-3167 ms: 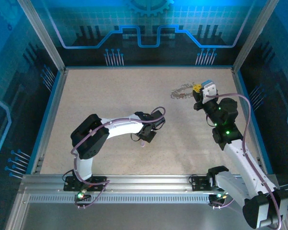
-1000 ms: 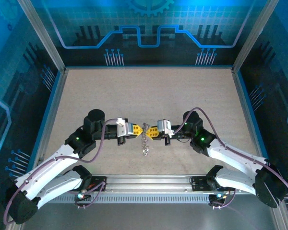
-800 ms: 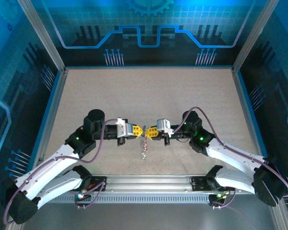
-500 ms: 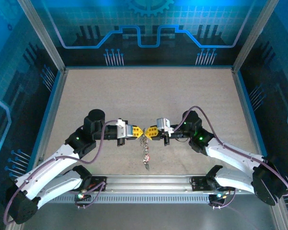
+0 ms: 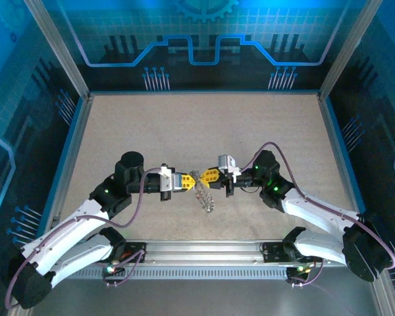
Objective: Put the keys on the keyring
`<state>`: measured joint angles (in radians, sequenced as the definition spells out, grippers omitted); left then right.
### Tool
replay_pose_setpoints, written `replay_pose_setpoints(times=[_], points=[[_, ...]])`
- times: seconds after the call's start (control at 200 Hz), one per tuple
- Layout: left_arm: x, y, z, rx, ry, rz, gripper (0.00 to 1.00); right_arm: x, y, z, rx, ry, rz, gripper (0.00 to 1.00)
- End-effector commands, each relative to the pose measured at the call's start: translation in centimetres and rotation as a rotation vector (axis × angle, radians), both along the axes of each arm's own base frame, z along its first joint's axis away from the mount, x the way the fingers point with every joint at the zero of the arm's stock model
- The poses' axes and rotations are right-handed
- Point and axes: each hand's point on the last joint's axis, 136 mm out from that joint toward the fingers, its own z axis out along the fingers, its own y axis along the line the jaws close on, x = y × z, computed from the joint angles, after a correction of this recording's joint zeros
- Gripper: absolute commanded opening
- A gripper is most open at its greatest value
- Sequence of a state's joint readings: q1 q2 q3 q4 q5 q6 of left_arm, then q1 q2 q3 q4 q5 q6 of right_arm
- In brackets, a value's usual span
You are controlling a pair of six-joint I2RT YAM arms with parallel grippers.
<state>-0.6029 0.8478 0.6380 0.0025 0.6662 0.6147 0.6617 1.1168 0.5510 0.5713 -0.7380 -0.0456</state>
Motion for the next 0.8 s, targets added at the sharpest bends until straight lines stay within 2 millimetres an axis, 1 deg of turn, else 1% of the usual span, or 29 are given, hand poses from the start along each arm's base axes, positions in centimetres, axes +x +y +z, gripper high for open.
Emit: replay_pose_setpoints(times=[0.0, 0.13, 0.18, 0.245, 0.28, 0.31, 0.34, 0.445, 0.6, 0.72, 0.795], points=[[-1.1, -0.1, -0.8, 0.010, -0.013, -0.053, 0.00, 1.3, -0.4, 2.7, 0.085, -0.052, -0.053, 0.00], [-0.1, 0.0, -0.8, 0.009, 0.003, 0.006, 0.00, 1.3, -0.4, 2.8, 0.093, -0.056, -0.061, 0.00], [0.4, 0.1, -0.8, 0.010, 0.019, 0.038, 0.06, 1.4, -0.5, 2.8, 0.096, -0.058, -0.069, 0.00], [0.5, 0.2, -0.9, 0.016, 0.022, 0.046, 0.07, 1.4, -0.5, 3.0, 0.099, -0.063, -0.067, 0.00], [0.5, 0.2, -0.9, 0.015, 0.021, 0.046, 0.14, 1.4, -0.5, 3.0, 0.098, -0.064, -0.069, 0.00], [0.5, 0.2, -0.9, 0.012, 0.022, 0.049, 0.27, 1.4, -0.5, 3.0, 0.100, -0.065, -0.071, 0.00], [0.7, 0.2, -1.0, 0.013, 0.028, 0.055, 0.37, 1.4, -0.5, 3.0, 0.102, -0.067, -0.075, 0.00], [1.0, 0.3, -0.7, 0.010, 0.047, 0.079, 0.48, 1.5, -0.4, 2.9, 0.106, -0.068, -0.082, 0.00], [1.6, 0.0, -0.7, 0.010, 0.059, 0.094, 0.48, 1.1, 0.0, 2.7, 0.092, -0.090, -0.069, 0.00], [2.4, 0.2, -0.7, 0.021, 0.076, 0.139, 0.44, 0.8, 0.5, 2.4, 0.077, -0.101, -0.054, 0.00], [3.2, 0.4, -0.9, 0.028, 0.070, 0.179, 0.39, 0.6, 0.7, 2.2, 0.063, -0.113, -0.041, 0.00]])
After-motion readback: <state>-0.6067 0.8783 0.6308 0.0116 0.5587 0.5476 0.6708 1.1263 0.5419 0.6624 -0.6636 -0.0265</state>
